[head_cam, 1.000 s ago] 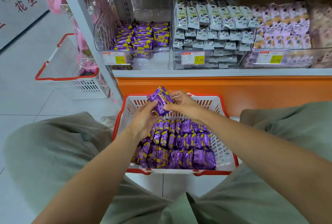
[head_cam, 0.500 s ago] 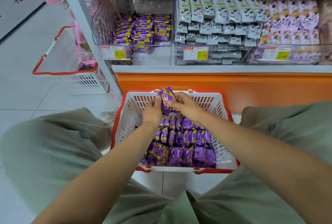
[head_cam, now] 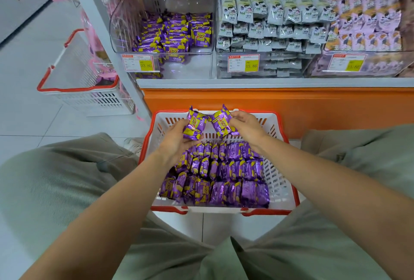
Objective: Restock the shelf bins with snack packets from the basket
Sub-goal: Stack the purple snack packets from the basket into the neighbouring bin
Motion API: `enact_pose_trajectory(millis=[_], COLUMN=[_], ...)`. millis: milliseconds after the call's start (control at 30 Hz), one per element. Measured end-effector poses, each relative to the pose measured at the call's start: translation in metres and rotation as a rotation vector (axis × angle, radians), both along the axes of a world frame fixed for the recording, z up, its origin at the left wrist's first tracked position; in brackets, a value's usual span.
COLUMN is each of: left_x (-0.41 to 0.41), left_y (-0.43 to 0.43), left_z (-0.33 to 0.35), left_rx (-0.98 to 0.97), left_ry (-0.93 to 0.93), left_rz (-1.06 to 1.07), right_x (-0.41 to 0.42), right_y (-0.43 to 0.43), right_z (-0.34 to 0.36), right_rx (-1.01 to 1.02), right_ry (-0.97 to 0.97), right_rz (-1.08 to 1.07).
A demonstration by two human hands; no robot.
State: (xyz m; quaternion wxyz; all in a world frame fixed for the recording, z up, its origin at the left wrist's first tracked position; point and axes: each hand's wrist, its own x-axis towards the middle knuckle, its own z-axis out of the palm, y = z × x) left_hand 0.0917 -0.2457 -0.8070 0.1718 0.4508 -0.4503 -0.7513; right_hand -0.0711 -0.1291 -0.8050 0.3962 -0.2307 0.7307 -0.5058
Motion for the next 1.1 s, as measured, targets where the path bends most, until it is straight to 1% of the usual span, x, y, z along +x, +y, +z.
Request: enact_pose_trajectory(millis=[67,167,267,400,467,567,667,767,867,900,1000,1100], left_x=[0.002,0.003,0.003,0.001,0.001,0.001,-0.002,-0.006,-0.007,-0.007,-0.005,-0.005], left_y=[-0.003,-0.006,-0.005,-0.004,-0.005,0.001,0.009,0.017,0.019,0.020,0.019,0.019], left_z=[-0.001,-0.004,-0.004,-0.009,-0.012,-0.012,-0.009,-0.003,-0.003,-0.004,-0.007,-0.008], left_rx=[0.017,-0.006,-0.047,-0.161,-0.198,-0.232,-0.211,-0.155,-0.129,-0.129,-0.233,-0.305], left_ry=[-0.028,-0.065,-0.099,-0.196,-0.229,-0.272,-0.241,-0.148,-0.070,-0.067,-0.166,-0.175], left_rz=[0.037,0.072,0.103,0.099,0.069,-0.045,-0.119,-0.142,-0.255,-0.295,-0.396,-0.407], right_x=[-0.005,-0.010,-0.013,-0.014,-0.014,-0.014,-0.010,-0.007,-0.002,0.000,0.006,0.008], right_y=[0.002,0.005,0.008,0.011,0.010,0.009,0.006,0.004,0.003,0.003,0.001,0.002], right_z=[0.000,-0.005,-0.009,-0.005,-0.004,-0.005,-0.002,-0.004,-0.009,-0.008,-0.006,-0.006], right_rx=[0.009,0.080,0.100,0.078,0.057,0.054,0.024,-0.030,-0.062,-0.074,-0.121,-0.125], right_ry=[0.032,0.106,0.100,0.075,0.072,0.074,0.085,0.086,0.111,0.110,0.135,0.133], right_rz=[0.024,0.129,0.161,0.168,0.197,0.282,0.371,0.310,0.237,0.219,0.167,0.183])
